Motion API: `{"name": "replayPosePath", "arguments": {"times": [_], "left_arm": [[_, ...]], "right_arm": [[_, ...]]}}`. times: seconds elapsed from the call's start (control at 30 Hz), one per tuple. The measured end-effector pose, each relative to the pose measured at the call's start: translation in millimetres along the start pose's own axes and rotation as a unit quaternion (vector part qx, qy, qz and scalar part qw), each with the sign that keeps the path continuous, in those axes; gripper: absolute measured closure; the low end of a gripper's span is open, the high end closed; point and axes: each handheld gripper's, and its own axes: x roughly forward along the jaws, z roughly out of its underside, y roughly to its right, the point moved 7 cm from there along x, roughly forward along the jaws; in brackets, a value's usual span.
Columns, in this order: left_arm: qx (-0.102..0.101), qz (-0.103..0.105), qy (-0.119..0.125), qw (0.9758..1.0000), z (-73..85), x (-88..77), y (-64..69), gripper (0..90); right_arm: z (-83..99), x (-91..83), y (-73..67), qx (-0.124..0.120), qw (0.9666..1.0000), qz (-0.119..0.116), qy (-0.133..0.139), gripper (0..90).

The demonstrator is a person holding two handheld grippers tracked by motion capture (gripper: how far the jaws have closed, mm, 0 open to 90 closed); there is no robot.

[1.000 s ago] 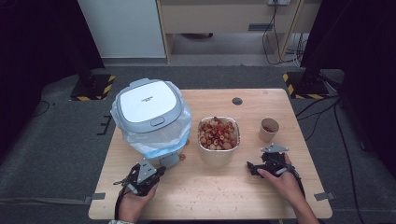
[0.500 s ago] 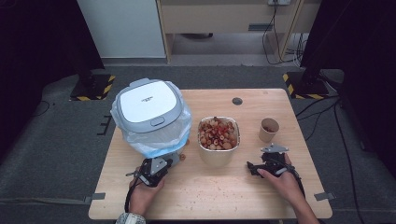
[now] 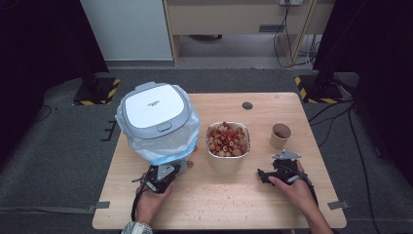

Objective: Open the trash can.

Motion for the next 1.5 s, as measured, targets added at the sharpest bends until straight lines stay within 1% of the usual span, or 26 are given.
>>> {"name": "replayPosePath", "arguments": {"times": [0.03, 0.07, 0.1, 0.2, 0.23, 0.33, 0.37, 0.4, 0.43, 0.47, 0.5, 0.53, 0.57, 0.6, 0.7, 0.83, 0.9, 0.97, 1.03, 1.1, 1.13, 1.2, 1.23, 1.3, 1.43, 1.5], "left_arm": [[-0.002, 0.001, -0.001, 1.0, 0.0, 0.4, 2.1, 89.7], [-0.002, 0.001, -0.001, 1.0, 0.0, 0.4, 2.1, 89.7], [-0.007, -0.001, 0.001, 1.0, -0.2, 0.0, 2.0, 89.7], [-0.001, -0.001, 0.001, 1.0, -0.1, 0.3, 0.1, 89.7], [-0.005, -0.001, 0.001, 1.0, 0.2, 0.1, 0.9, 89.7], [-0.004, -0.001, 0.003, 1.0, -0.4, 0.6, 0.8, 89.7], [-0.013, 0.0, 0.003, 0.9999, 0.1, 1.2, 1.9, 89.7], [-0.006, 0.001, -0.001, 1.0, 0.4, 2.1, 0.7, 89.7], [-0.006, 0.001, -0.001, 1.0, 0.4, 2.1, 0.7, 89.7], [-0.055, 0.0, -0.002, 0.9985, 2.3, 4.1, 7.4, 89.7], [-0.055, -0.002, -0.005, 0.9985, 2.9, 4.5, 6.7, 89.7], [-0.046, 0.001, -0.008, 0.9989, 3.6, 5.2, 5.9, 89.7], [-0.046, 0.001, -0.008, 0.9989, 3.6, 5.2, 5.9, 89.7], [-0.04, 0.0, -0.01, 0.9992, 4.4, 6.0, 5.8, 89.7], [-0.038, -0.003, -0.01, 0.9992, 4.7, 6.4, 5.7, 89.6], [-0.046, -0.004, -0.013, 0.9989, 6.4, 8.5, 6.7, 89.5], [-0.044, -0.007, -0.017, 0.9989, 6.8, 9.0, 7.0, 89.6], [-0.051, -0.006, -0.018, 0.9985, 7.0, 9.7, 7.4, 89.6], [-0.052, -0.004, -0.022, 0.9984, 8.2, 9.9, 6.5, 89.6], [-0.048, -0.006, -0.029, 0.9984, 9.2, 9.9, 6.1, 89.6], [-0.041, -0.009, -0.033, 0.9986, 9.8, 11.2, 7.4, 89.6], [-0.04, -0.01, -0.034, 0.9986, 10.1, 11.8, 7.8, 89.7], [-0.045, -0.005, -0.04, 0.9982, 12.5, 13.9, 7.8, 89.7], [-0.047, -0.003, -0.043, 0.998, 13.8, 15.3, 7.7, 89.7], [-0.046, -0.006, -0.048, 0.9978, 15.0, 16.6, 8.5, 89.7], [-0.055, -0.002, -0.046, 0.9974, 15.5, 16.7, 7.7, 89.7]], "right_arm": [[0.0, 0.0, -0.1, 0.0, 1.0, 0.0, 0.0, 0.6], [0.0, 0.0, -0.1, 0.0, 1.0, 0.0, 0.0, 0.6], [0.0, 0.1, 0.1, -0.001, 1.0, 0.0, 0.0, 0.6], [0.0, 0.0, -0.1, 0.0, 1.0, 0.0, 0.0, 0.6], [0.0, 0.0, -0.1, 0.0, 1.0, 0.0, 0.0, 0.6], [0.1, -0.1, -0.1, 0.0, 1.0, 0.0, 0.0, 0.6], [0.1, -0.1, -0.1, 0.0, 1.0, 0.0, 0.0, 0.6], [0.1, -0.1, -0.1, 0.0, 1.0, 0.0, 0.0, 0.6], [0.1, -0.1, -0.1, 0.0, 1.0, 0.0, 0.0, 0.6], [0.1, -0.1, -0.1, 0.0, 1.0, 0.0, 0.0, 0.6], [0.1, -0.1, -0.1, 0.0, 1.0, 0.0, 0.0, 0.6], [0.0, 0.0, -0.1, 0.001, 1.0, 0.001, 0.0, 0.6], [0.0, 0.0, -0.1, 0.001, 1.0, 0.001, 0.0, 0.6], [0.1, -0.1, -0.1, 0.0, 1.0, 0.0, 0.0, 0.6], [0.1, -0.1, -0.1, 0.0, 1.0, 0.0, 0.0, 0.6], [0.1, 0.0, -0.2, 0.001, 1.0, 0.001, 0.0, 0.6], [0.1, 0.0, -0.1, 0.001, 1.0, 0.001, 0.001, 0.6], [0.1, 0.0, -0.3, 0.001, 1.0, 0.001, 0.001, 0.6], [0.2, -0.1, -0.4, 0.001, 1.0, 0.001, 0.001, 0.6], [0.3, -0.1, -0.5, 0.001, 1.0, 0.001, 0.001, 0.6], [0.2, -0.1, -0.5, 0.001, 1.0, 0.001, 0.001, 0.6], [0.3, -0.1, -0.5, 0.001, 1.0, 0.001, 0.001, 0.6], [0.3, -0.1, -0.5, 0.002, 1.0, 0.001, 0.001, 0.6], [0.3, -0.2, -0.5, 0.002, 1.0, 0.001, 0.0, 0.6], [0.2, -0.1, -0.5, 0.002, 1.0, 0.001, 0.0, 0.6], [-0.3, 0.3, -0.5, 0.002, 1.0, 0.001, 0.0, 0.6]]}}
